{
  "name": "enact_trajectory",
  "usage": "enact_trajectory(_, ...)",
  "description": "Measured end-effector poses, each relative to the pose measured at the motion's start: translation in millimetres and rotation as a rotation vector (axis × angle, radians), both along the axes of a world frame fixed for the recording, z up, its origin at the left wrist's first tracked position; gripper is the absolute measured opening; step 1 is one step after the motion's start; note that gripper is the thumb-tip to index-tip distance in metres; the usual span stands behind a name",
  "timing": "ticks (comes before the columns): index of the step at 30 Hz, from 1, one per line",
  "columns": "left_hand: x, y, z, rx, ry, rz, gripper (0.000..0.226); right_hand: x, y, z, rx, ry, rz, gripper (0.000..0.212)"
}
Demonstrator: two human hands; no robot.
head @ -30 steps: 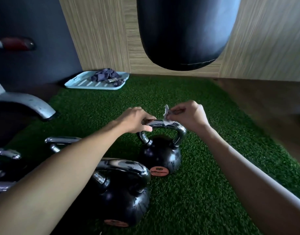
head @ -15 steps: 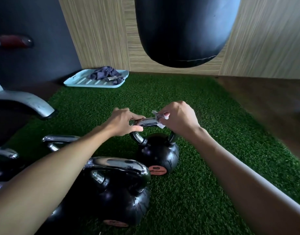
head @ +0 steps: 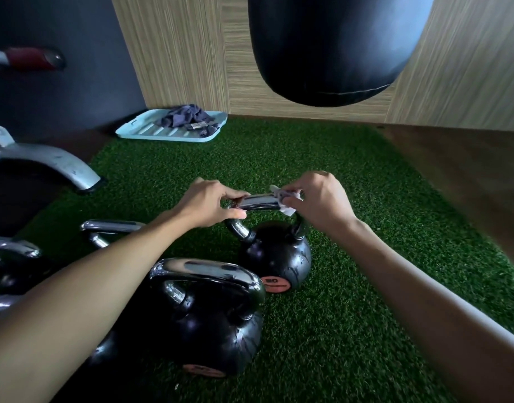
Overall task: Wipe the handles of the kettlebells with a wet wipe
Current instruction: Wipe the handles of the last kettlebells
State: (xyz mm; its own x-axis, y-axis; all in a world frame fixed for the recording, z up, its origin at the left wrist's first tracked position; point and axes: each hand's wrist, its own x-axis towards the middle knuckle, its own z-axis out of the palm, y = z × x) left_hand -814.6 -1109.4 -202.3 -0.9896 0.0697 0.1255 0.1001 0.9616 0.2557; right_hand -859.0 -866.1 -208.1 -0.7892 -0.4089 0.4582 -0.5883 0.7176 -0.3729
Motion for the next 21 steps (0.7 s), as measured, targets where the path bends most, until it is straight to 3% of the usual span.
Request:
enact_trajectory(5,2,4,0,0.004,0.012,-0.007,0.061,2,-12,-5,0.000,0.075,-0.024,0.015)
enact_trajectory(10,4,-15,-11,0.010,0.024,0.016,0.080,7,22,-43,-0.293,-0.055,-0.077,0.019)
enact_trajectory(17,6,-34,-13,0.006,-0.007,0.051,0.067,14,-2,-45,-0.485,-0.031,-0.012,0.014)
enact_trajectory(21,12,-29,-10,0.003,0.020,0.066,0.060,9,1,-73,-0.513,-0.042,-0.089,0.020)
